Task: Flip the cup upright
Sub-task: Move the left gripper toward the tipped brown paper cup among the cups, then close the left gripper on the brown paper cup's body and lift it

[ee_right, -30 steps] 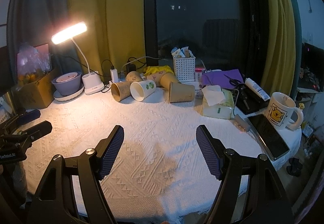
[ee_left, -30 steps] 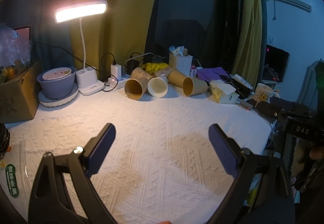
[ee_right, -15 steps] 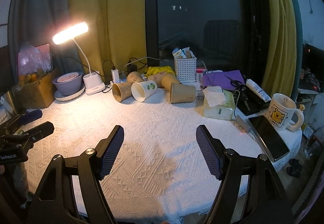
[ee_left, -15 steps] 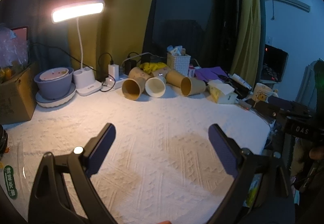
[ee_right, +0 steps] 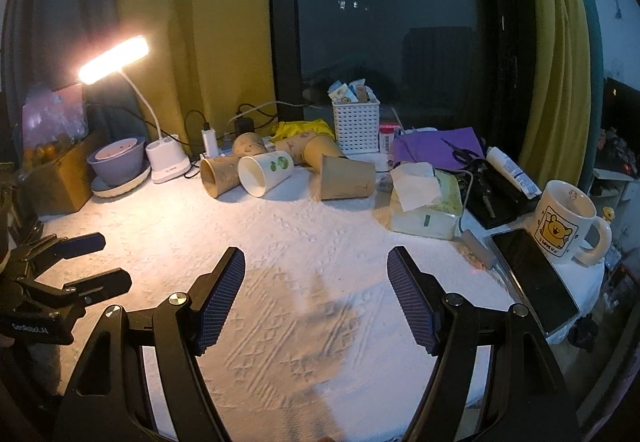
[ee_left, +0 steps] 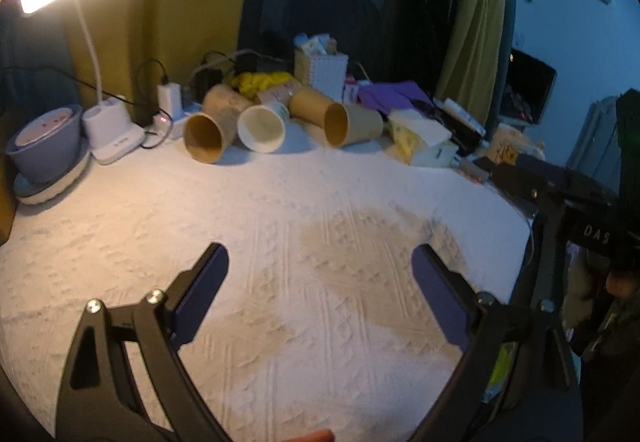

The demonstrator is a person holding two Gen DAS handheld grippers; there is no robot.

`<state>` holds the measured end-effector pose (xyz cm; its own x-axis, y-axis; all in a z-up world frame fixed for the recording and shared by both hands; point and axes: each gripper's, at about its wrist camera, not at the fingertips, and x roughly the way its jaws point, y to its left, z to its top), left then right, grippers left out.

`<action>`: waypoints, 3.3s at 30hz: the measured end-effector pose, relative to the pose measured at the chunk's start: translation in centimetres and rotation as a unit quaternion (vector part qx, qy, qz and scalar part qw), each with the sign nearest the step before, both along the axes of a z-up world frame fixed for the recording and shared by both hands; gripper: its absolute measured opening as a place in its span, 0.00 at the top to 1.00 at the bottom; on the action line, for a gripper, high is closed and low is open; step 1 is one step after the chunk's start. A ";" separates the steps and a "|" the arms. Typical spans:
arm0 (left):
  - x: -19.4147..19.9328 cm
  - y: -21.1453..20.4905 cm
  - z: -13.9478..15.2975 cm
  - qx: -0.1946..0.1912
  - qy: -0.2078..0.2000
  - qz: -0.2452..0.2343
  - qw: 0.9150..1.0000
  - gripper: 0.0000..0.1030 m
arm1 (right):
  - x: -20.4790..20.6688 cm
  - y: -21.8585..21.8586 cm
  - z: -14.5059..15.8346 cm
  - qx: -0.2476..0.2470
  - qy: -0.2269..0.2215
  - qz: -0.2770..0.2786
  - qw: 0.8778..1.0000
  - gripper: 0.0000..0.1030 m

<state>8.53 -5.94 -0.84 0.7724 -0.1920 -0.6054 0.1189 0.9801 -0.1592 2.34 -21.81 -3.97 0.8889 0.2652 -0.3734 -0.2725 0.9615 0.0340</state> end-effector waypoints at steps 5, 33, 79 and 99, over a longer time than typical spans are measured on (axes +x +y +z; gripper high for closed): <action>2.7 -0.4 0.1 -0.011 0.018 -0.006 1.000 0.09 | 2.2 -1.0 0.1 0.007 0.010 -0.002 1.000 0.26; 21.8 -3.2 0.0 -0.080 0.122 0.002 0.989 0.09 | 18.5 -3.2 3.6 -0.038 0.043 0.028 0.998 0.26; 38.4 -4.2 -2.6 -0.113 0.153 0.070 0.979 0.15 | 31.1 -7.2 5.0 -0.018 0.046 -0.029 0.998 0.26; 40.8 -5.2 -4.6 -0.108 0.194 0.039 0.974 0.26 | 30.7 -8.3 4.8 -0.003 0.044 -0.023 0.999 0.26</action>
<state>49.32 -11.14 -5.43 0.5101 -0.2984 -0.8067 -0.0643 0.9220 -0.3818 33.07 -30.11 0.82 0.8638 0.2214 -0.4525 -0.2236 0.9734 0.0494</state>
